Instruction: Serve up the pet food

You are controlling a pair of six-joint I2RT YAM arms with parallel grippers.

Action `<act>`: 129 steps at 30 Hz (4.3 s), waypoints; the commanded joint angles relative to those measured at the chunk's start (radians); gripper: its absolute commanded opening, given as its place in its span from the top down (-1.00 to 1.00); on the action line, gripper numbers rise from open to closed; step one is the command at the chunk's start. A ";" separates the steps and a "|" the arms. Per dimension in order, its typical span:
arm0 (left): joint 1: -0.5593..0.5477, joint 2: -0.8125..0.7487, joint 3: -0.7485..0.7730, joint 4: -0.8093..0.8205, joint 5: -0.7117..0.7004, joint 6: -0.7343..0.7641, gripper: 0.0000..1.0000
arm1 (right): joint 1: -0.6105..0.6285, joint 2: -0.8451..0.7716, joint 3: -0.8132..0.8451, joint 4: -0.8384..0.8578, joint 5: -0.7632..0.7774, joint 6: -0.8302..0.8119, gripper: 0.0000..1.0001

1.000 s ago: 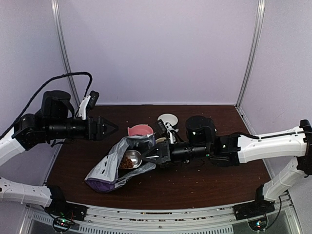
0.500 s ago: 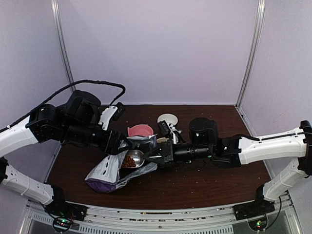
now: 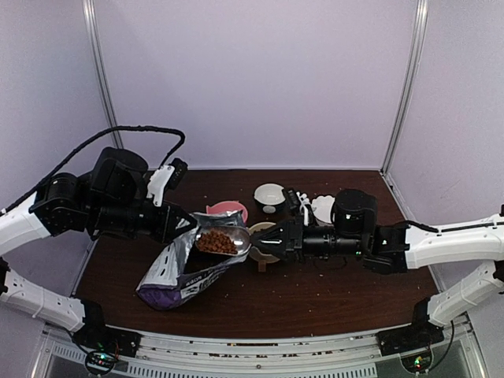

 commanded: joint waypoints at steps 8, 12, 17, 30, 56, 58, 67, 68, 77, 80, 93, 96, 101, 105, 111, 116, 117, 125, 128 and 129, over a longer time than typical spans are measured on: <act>0.007 -0.036 -0.003 0.111 -0.126 -0.027 1.00 | -0.028 -0.123 -0.113 0.162 -0.025 0.119 1.00; 0.012 -0.020 -0.003 0.124 -0.138 -0.032 1.00 | -0.027 -0.145 -0.088 0.107 -0.022 0.083 1.00; 0.100 0.011 0.011 0.075 -0.171 -0.033 1.00 | -0.039 -0.194 -0.069 0.058 0.018 0.064 1.00; 0.371 -0.129 -0.123 0.046 -0.094 0.032 1.00 | -0.214 -0.270 -0.038 -0.110 0.124 0.000 1.00; 0.407 -0.195 -0.150 0.029 -0.012 0.020 1.00 | -0.315 0.325 0.339 -0.211 0.190 -0.122 1.00; 0.407 -0.199 -0.154 0.030 -0.010 0.017 1.00 | -0.313 0.350 0.362 -0.239 0.206 -0.132 1.00; 0.407 -0.197 -0.160 0.041 0.013 0.024 1.00 | -0.305 0.441 0.491 -0.415 0.267 -0.227 1.00; 0.406 -0.196 -0.161 0.045 0.016 0.024 1.00 | -0.304 0.449 0.501 -0.429 0.275 -0.235 1.00; 0.406 -0.183 -0.168 0.065 0.035 0.027 1.00 | -0.295 0.503 0.589 -0.523 0.318 -0.290 1.00; 0.407 -0.179 -0.168 0.064 0.039 0.029 1.00 | -0.292 0.518 0.615 -0.545 0.325 -0.302 1.00; 0.407 -0.172 -0.174 0.089 0.066 0.031 1.00 | -0.251 0.575 0.752 -0.692 0.413 -0.436 1.00; 0.407 -0.172 -0.174 0.094 0.073 0.035 1.00 | -0.241 0.586 0.780 -0.718 0.426 -0.469 1.00; 0.407 -0.174 -0.181 0.107 0.086 0.039 1.00 | -0.214 0.602 0.820 -0.747 0.450 -0.536 1.00; 0.406 -0.181 -0.189 0.112 0.092 0.043 1.00 | -0.199 0.614 0.850 -0.780 0.484 -0.586 1.00; 0.407 -0.208 -0.211 0.137 0.118 0.057 1.00 | -0.193 0.543 0.841 -0.787 0.513 -0.620 1.00; 0.406 -0.205 -0.221 0.159 0.168 0.080 1.00 | -0.191 0.394 0.781 -0.777 0.484 -0.632 1.00; 0.405 -0.201 -0.221 0.167 0.191 0.086 1.00 | -0.192 0.356 0.754 -0.765 0.475 -0.631 1.00; 0.284 -0.183 -0.227 0.243 0.221 0.108 1.00 | -0.191 0.019 0.434 -0.627 0.205 -0.550 1.00; 0.194 -0.152 -0.219 0.260 0.178 0.108 1.00 | -0.171 -0.099 0.318 -0.547 0.082 -0.486 1.00; 0.164 -0.137 -0.209 0.259 0.161 0.108 1.00 | -0.157 -0.133 0.289 -0.528 0.062 -0.472 1.00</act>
